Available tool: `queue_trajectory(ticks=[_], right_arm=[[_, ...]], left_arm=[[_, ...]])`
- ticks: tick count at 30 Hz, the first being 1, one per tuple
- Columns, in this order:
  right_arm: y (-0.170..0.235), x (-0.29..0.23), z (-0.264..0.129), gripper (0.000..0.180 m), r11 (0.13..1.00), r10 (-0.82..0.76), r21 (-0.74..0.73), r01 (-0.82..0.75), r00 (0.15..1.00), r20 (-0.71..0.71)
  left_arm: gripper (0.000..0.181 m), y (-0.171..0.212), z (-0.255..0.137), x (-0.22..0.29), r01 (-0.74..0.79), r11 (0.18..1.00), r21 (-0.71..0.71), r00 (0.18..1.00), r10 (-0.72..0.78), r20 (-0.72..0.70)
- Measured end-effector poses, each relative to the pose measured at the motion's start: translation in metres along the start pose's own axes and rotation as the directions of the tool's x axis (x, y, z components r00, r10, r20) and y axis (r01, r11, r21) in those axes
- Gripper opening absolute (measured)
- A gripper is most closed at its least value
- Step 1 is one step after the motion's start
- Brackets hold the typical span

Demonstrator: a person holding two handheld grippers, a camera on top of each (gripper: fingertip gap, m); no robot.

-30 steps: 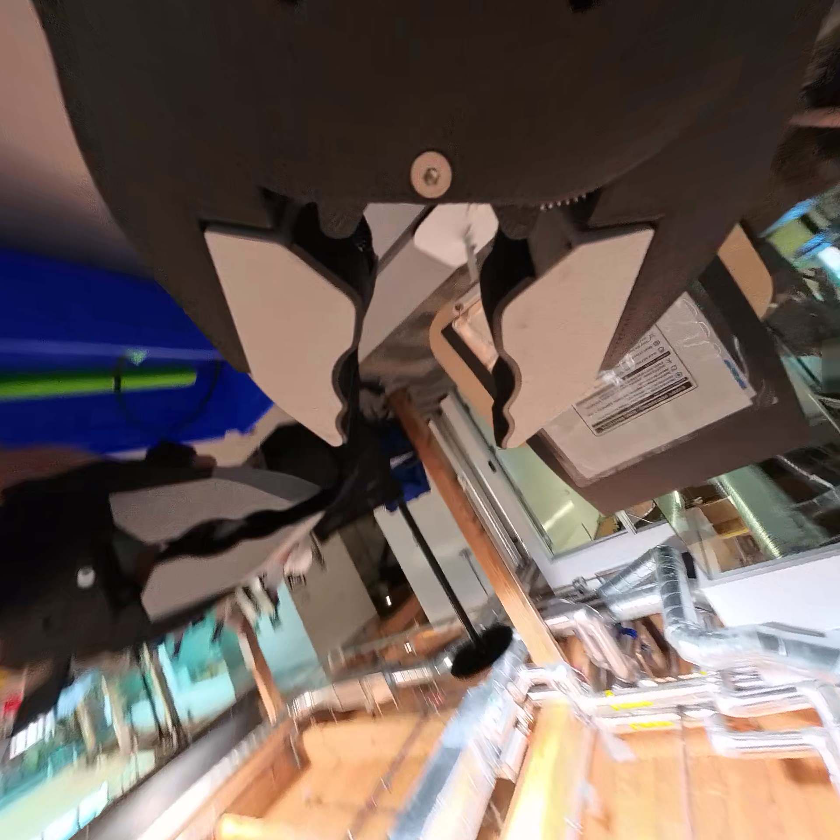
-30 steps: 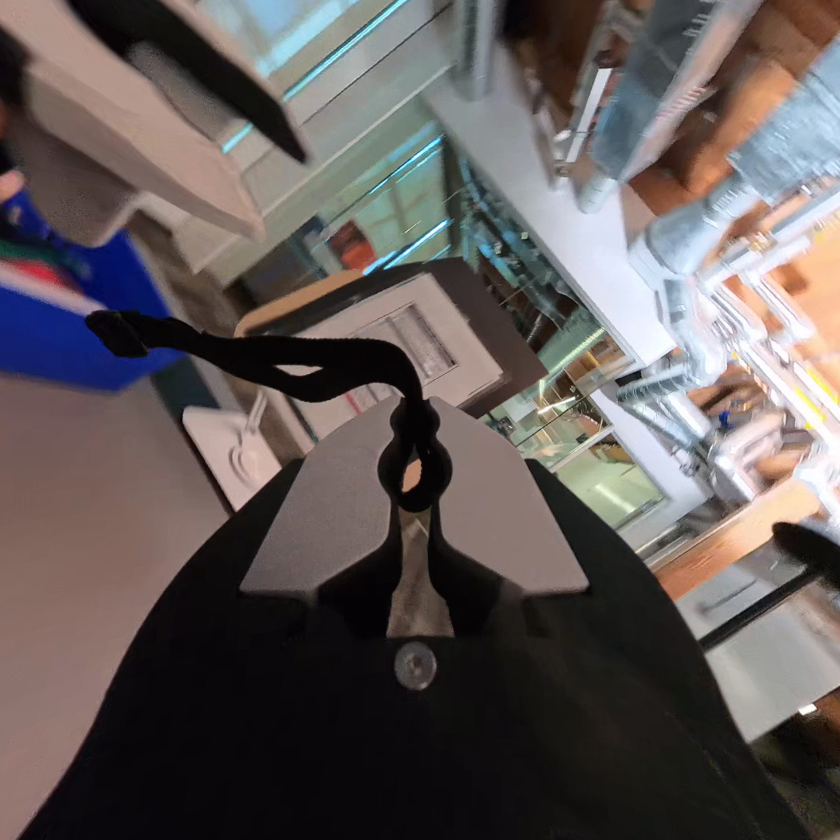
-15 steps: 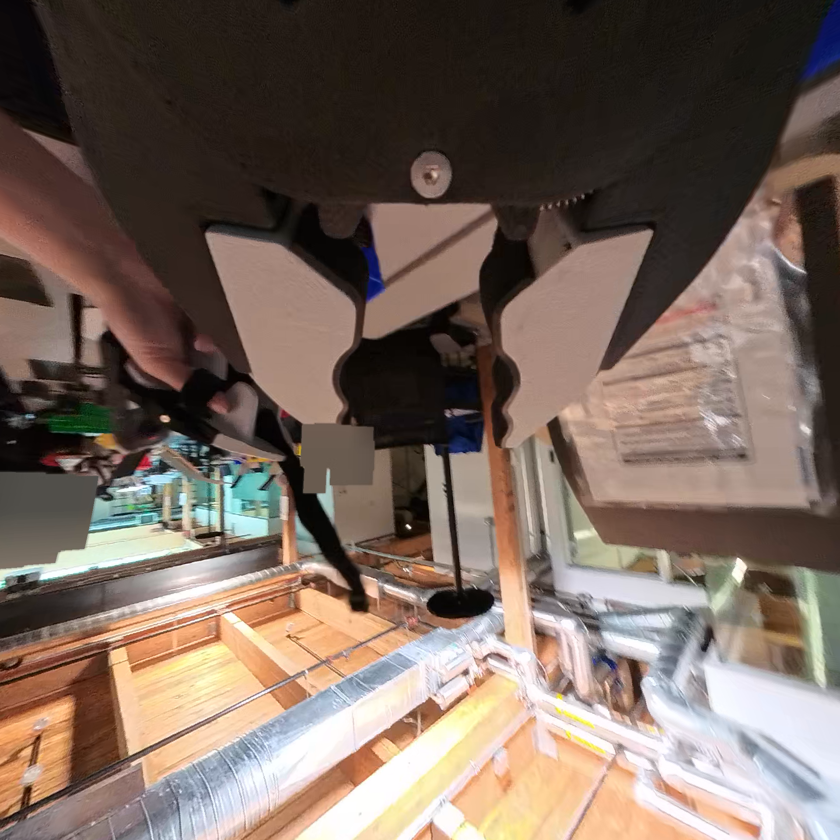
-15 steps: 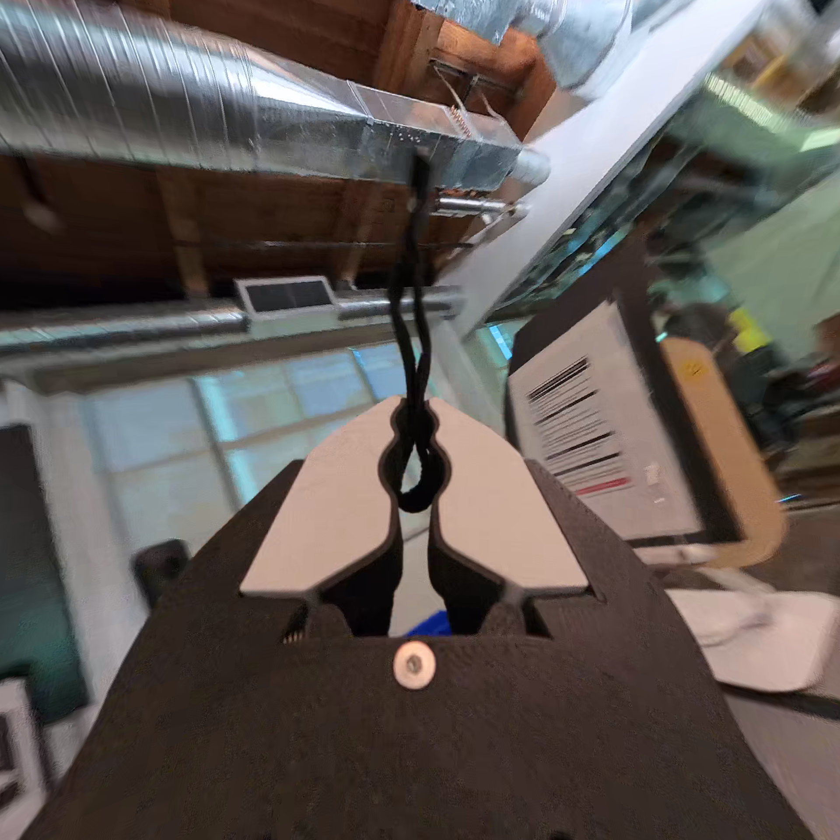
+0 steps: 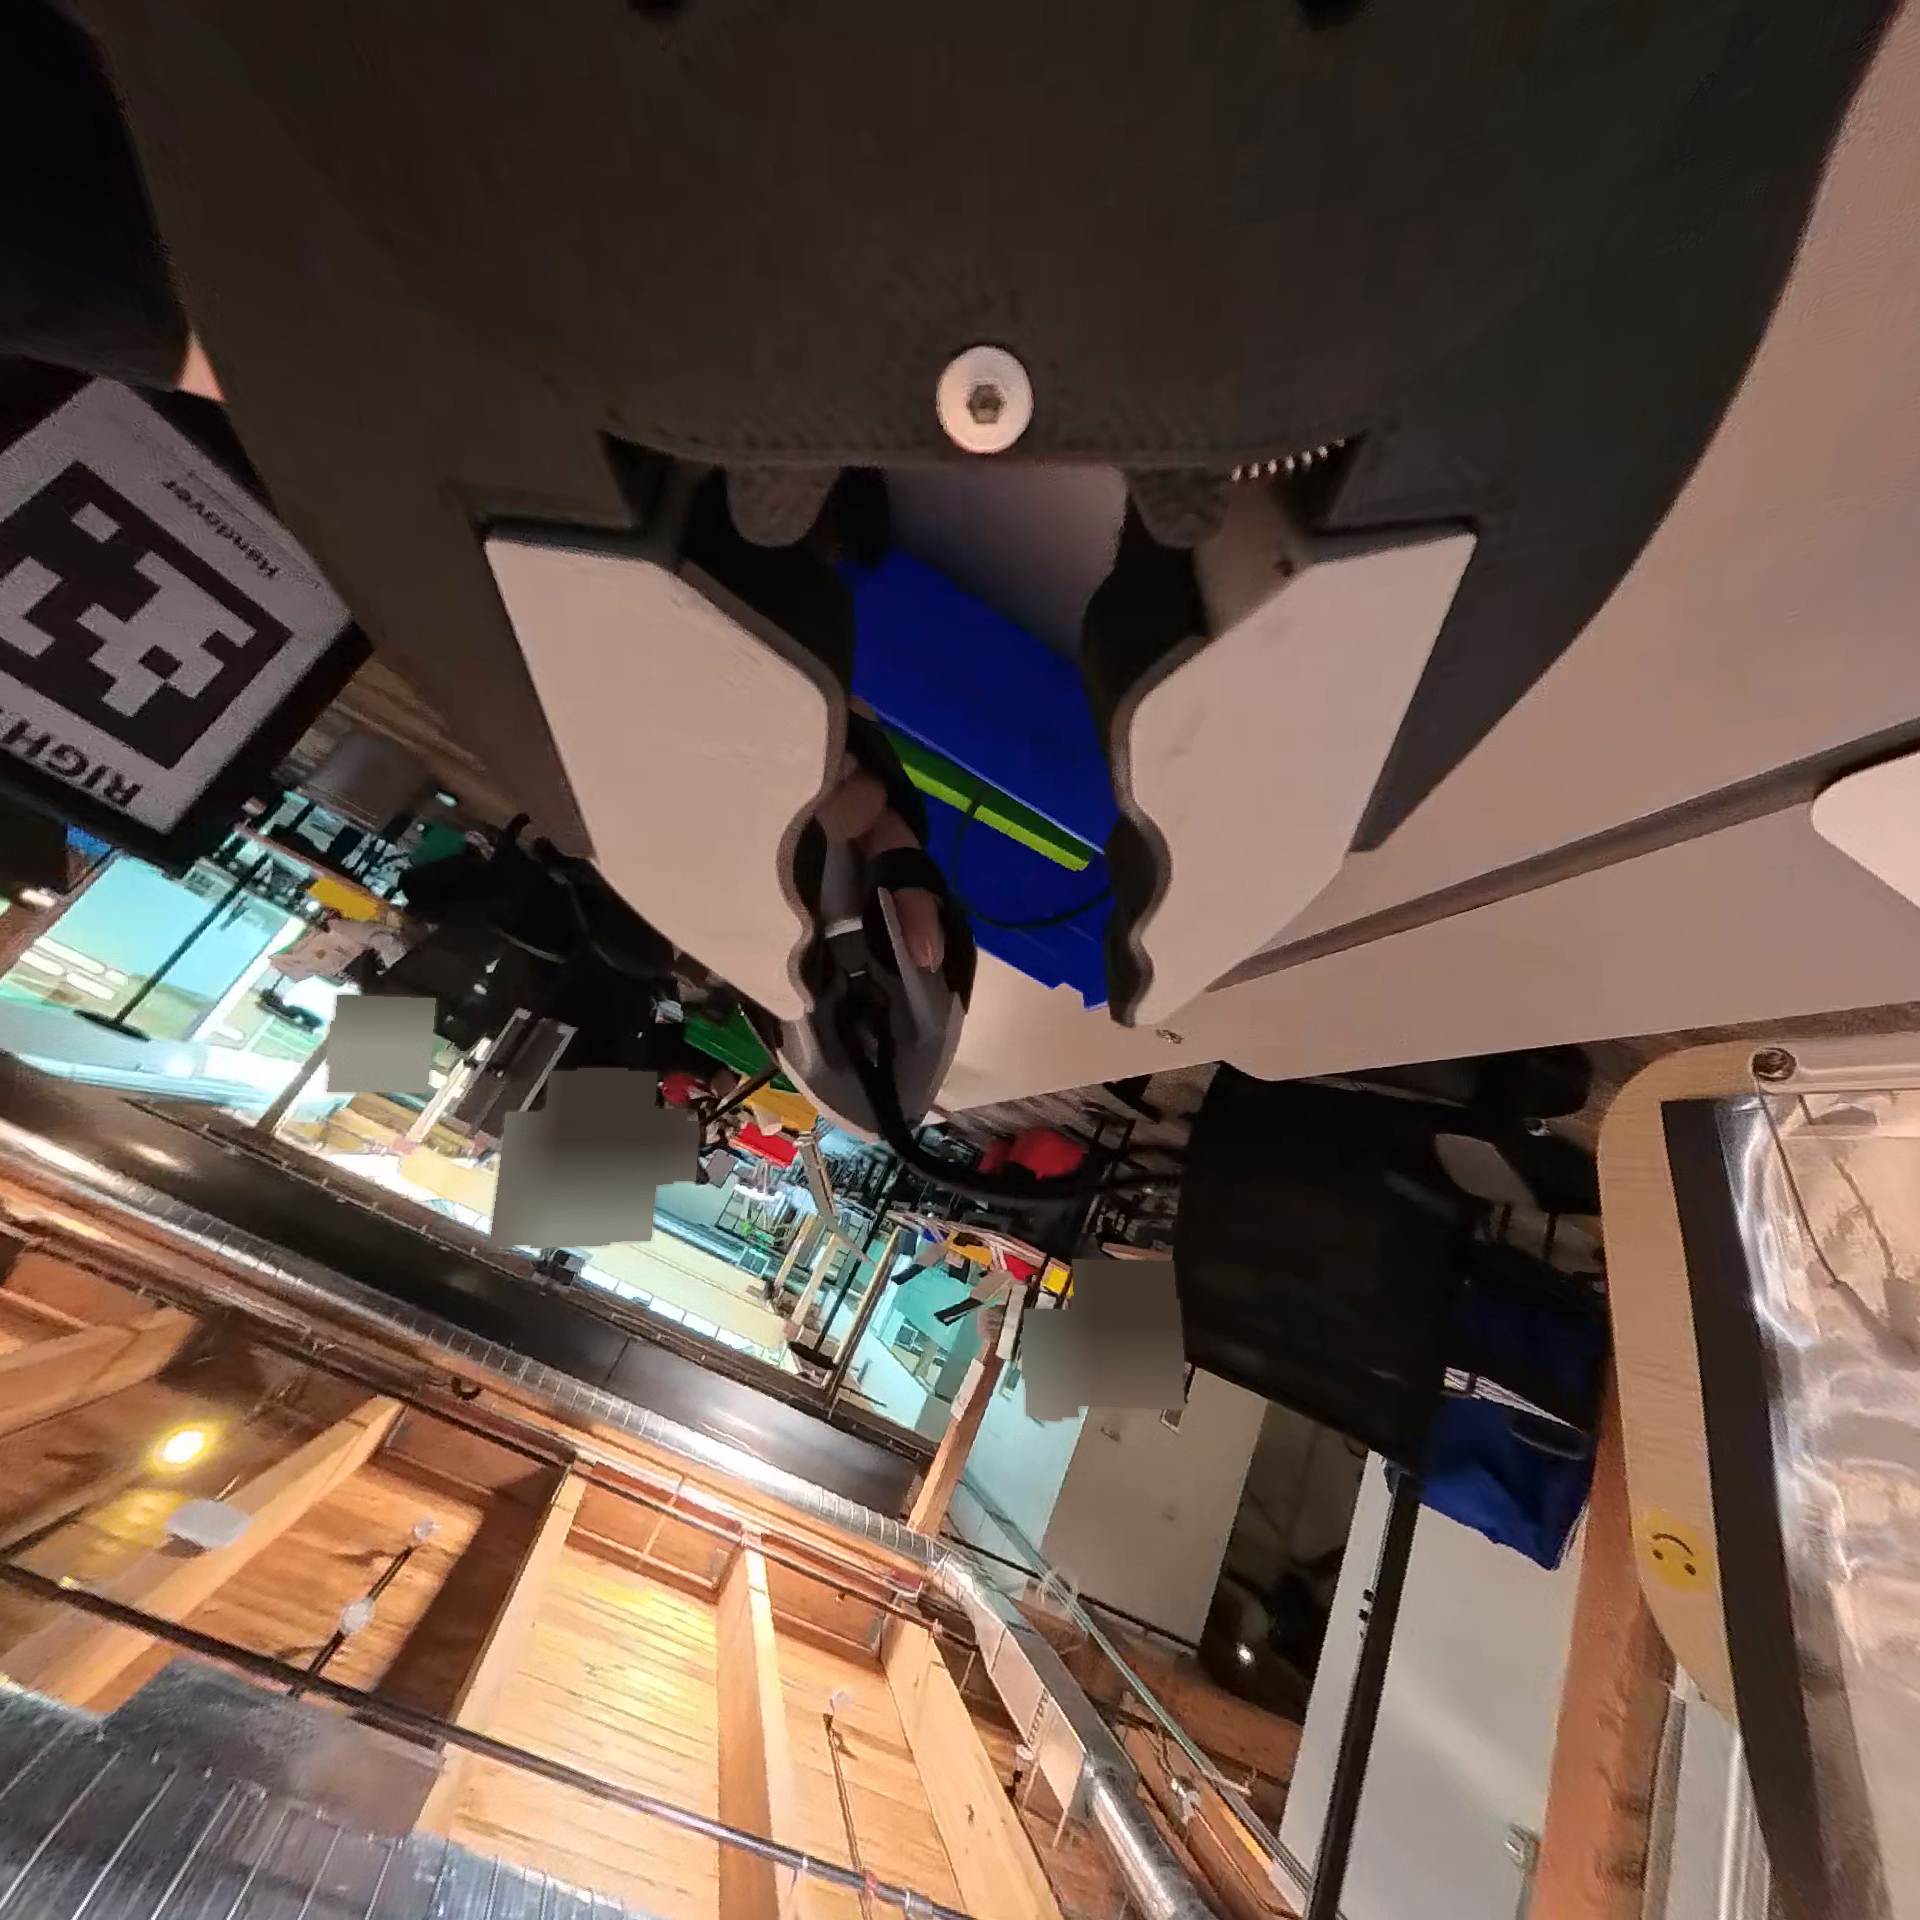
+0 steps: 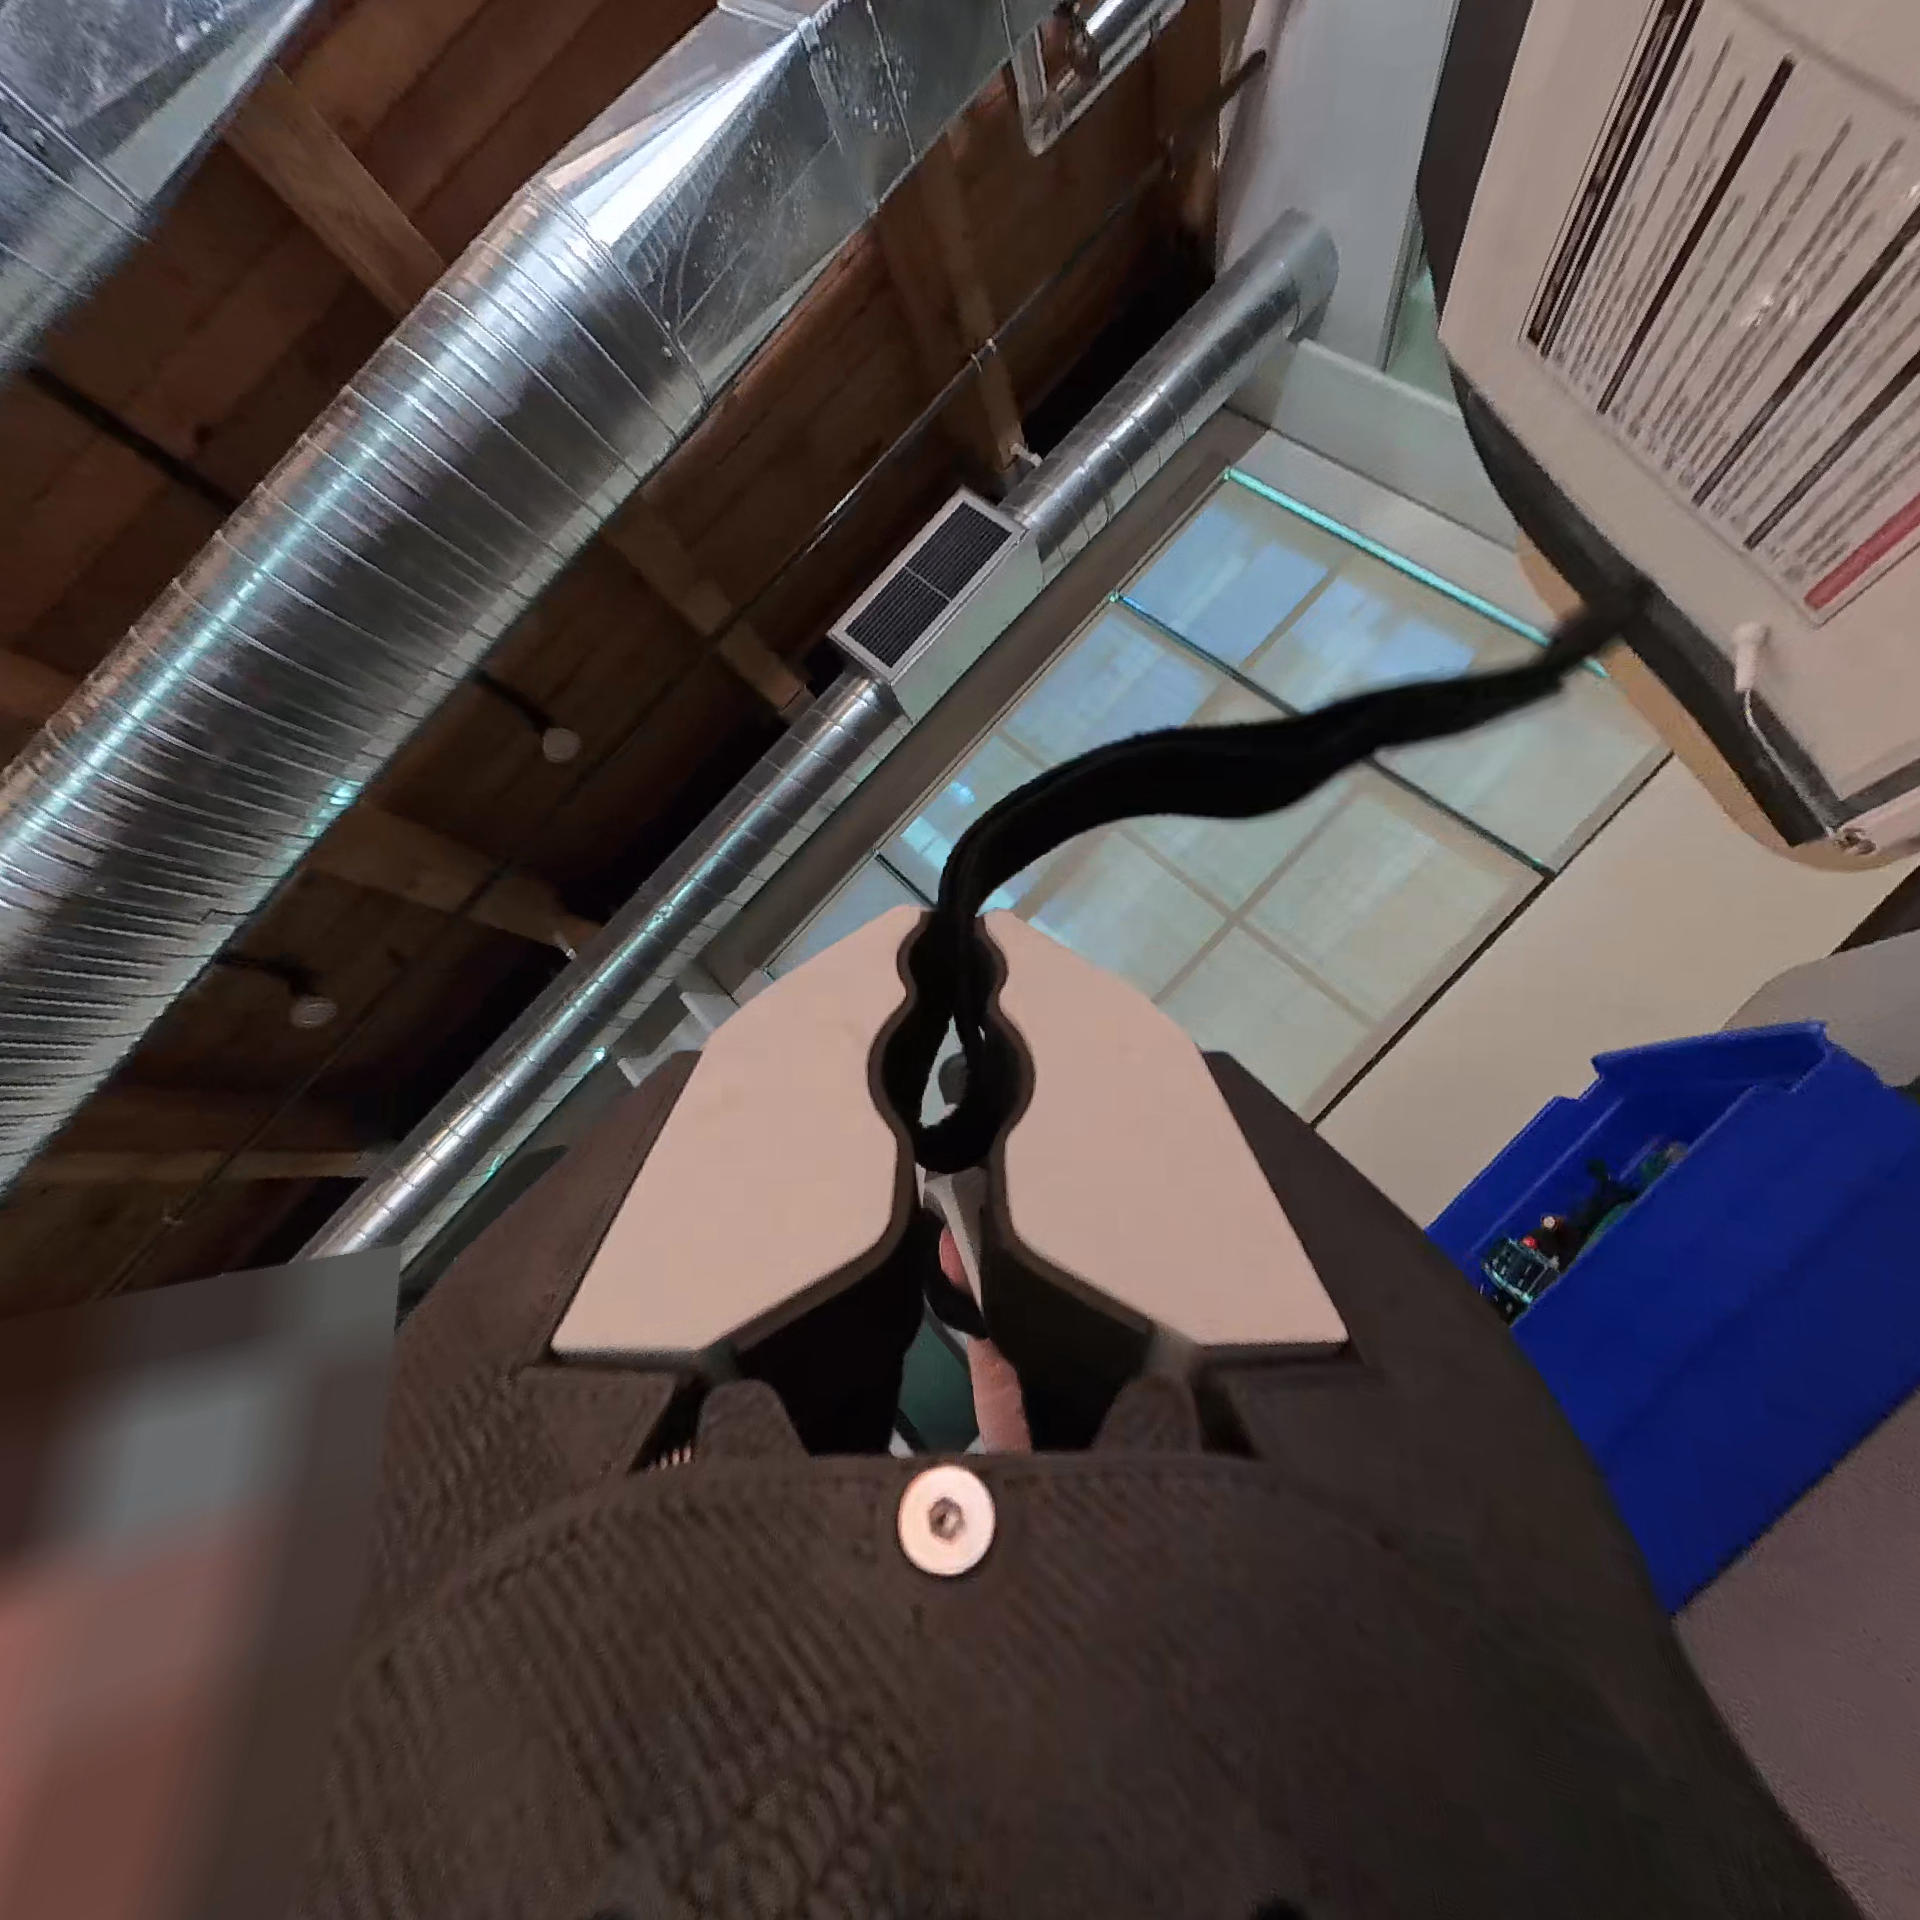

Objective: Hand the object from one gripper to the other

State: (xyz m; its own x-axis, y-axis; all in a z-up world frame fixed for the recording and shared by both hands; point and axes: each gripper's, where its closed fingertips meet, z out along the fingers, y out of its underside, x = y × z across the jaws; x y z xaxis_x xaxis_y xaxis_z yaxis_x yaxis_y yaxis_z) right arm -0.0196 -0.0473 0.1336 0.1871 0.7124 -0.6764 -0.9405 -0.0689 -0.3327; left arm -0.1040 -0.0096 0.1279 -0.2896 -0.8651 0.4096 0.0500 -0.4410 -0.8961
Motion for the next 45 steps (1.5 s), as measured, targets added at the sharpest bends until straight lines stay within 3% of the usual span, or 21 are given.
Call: queue_trajectory(ticks=[4, 10, 17, 25, 28, 30, 31, 33, 35, 37, 39, 42, 45], right_arm=[[0.018, -0.001, 0.007, 0.006, 0.997, -0.003, -0.073, 0.004, 1.000, 0.015], [0.067, 0.001, 0.025, 0.006, 0.960, -0.088, -0.264, 0.094, 0.996, 0.033], [0.101, -0.013, 0.032, 0.006, 0.865, -0.283, -0.395, 0.310, 0.951, 0.129], [0.108, -0.007, 0.028, 0.006, 0.794, -0.409, -0.434, 0.426, 0.902, 0.139], [0.104, -0.001, 0.025, 0.024, 0.739, -0.510, -0.448, 0.503, 0.852, 0.116], [0.089, 0.002, 0.023, 0.038, 0.649, -0.665, -0.422, 0.633, 0.741, 0.089], [0.079, 0.003, 0.020, 0.043, 0.566, -0.762, -0.409, 0.716, 0.644, 0.073], [0.059, 0.000, 0.014, 0.044, 0.334, -0.922, -0.393, 0.857, 0.383, 0.051], [0.043, -0.009, 0.007, 0.041, 0.020, -0.998, -0.380, 0.925, 0.042, 0.049], [0.038, -0.018, 0.003, 0.039, -0.299, -0.954, -0.373, 0.878, -0.290, 0.080], [0.048, -0.019, 0.002, 0.036, -0.532, -0.844, -0.366, 0.764, -0.514, 0.155], [0.077, -0.003, 0.005, 0.034, -0.706, -0.707, -0.367, 0.606, -0.640, 0.301], [0.106, 0.005, 0.004, 0.034, -0.893, -0.448, -0.250, 0.374, -0.792, 0.415]], left_arm=[[0.052, 0.018, 0.009, 0.005, -0.028, 0.997, -0.075, 1.000, 0.026, -0.017], [0.065, 0.019, 0.015, 0.015, 0.167, 0.985, -0.048, 0.971, -0.173, -0.166], [0.046, 0.008, 0.008, 0.023, 0.307, 0.951, -0.045, 0.900, -0.306, -0.309], [0.012, -0.006, -0.003, 0.026, 0.191, 0.981, 0.039, 0.933, -0.169, -0.319], [0.005, -0.005, -0.004, 0.025, 0.038, 0.999, 0.034, 0.966, -0.028, -0.257], [0.005, -0.003, -0.006, 0.020, -0.086, 0.996, 0.010, 0.979, 0.086, -0.186], [0.005, -0.003, -0.007, 0.015, -0.151, 0.989, -0.010, 0.979, 0.148, -0.141], [0.005, -0.004, -0.010, 0.001, -0.287, 0.956, -0.056, 0.958, 0.286, -0.030], [0.005, -0.006, -0.015, -0.015, -0.442, 0.889, -0.122, 0.886, 0.453, 0.096], [0.005, -0.008, -0.020, -0.030, -0.589, 0.779, -0.214, 0.754, 0.625, 0.201], [0.005, -0.008, -0.024, -0.043, -0.706, 0.625, -0.333, 0.567, 0.781, 0.264], [0.005, -0.006, -0.022, -0.049, -0.800, 0.379, -0.465, 0.266, 0.919, 0.291], [0.005, 0.004, -0.014, -0.041, -0.842, 0.176, -0.511, 0.054, 0.968, 0.245]])
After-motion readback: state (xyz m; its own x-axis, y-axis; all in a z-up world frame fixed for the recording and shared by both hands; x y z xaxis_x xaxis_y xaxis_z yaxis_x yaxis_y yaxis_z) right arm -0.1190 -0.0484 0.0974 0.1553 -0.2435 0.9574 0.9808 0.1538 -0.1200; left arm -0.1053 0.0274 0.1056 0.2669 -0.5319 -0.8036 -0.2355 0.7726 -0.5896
